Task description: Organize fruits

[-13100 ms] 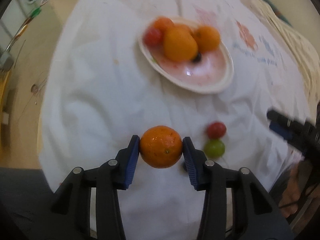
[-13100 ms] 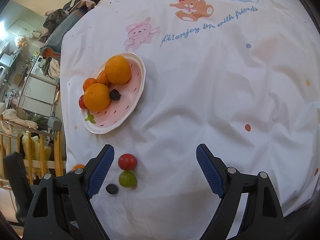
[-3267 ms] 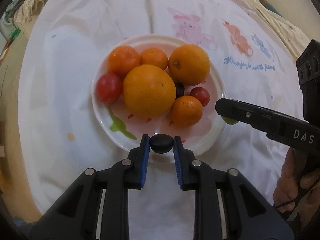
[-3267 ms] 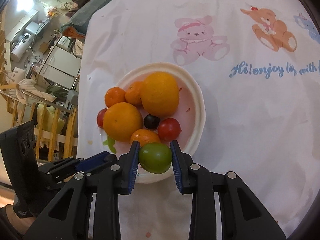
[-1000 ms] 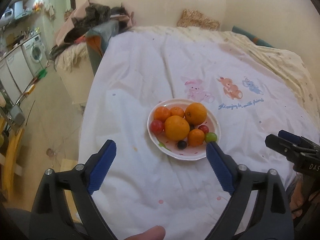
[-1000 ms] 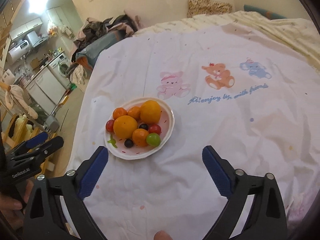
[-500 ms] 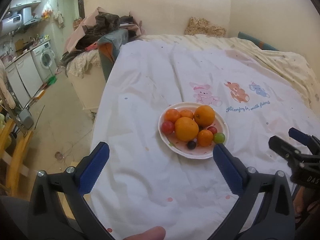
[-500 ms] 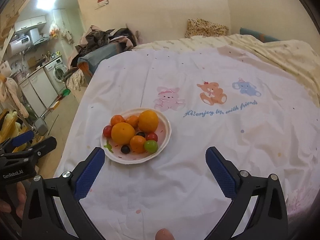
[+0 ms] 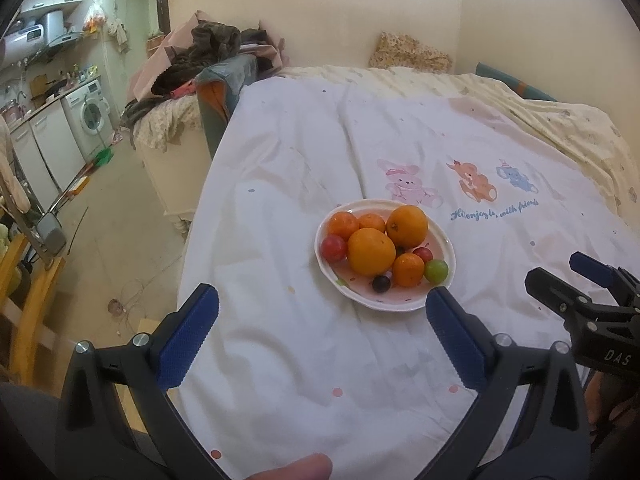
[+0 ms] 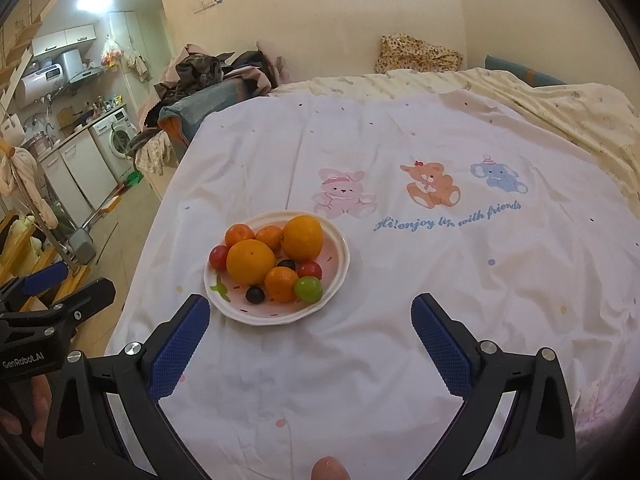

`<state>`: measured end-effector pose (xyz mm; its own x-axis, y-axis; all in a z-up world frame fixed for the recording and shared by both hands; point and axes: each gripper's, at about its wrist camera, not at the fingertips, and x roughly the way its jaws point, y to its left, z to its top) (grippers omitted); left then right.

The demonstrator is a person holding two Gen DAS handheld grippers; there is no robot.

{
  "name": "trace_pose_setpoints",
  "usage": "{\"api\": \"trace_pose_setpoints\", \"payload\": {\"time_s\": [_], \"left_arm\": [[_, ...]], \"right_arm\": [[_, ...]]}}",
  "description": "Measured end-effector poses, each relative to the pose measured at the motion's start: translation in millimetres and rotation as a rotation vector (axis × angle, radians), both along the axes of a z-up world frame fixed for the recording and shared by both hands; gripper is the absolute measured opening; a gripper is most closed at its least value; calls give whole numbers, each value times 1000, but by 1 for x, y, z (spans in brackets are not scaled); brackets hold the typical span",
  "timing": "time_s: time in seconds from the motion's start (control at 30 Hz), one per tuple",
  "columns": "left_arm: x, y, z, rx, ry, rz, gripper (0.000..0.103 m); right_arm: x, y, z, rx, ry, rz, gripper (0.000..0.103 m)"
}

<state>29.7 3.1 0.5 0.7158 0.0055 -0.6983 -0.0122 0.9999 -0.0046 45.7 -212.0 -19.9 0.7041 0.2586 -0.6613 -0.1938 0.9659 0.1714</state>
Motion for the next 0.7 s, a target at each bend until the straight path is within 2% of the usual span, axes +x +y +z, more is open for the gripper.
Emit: {"api": "trace_pose_setpoints", "payload": {"time_s": [0.7], "left_arm": [[-1, -2, 0, 4, 4, -4, 102]], "right_arm": [[0, -2, 2, 2, -4, -2, 103]]}}
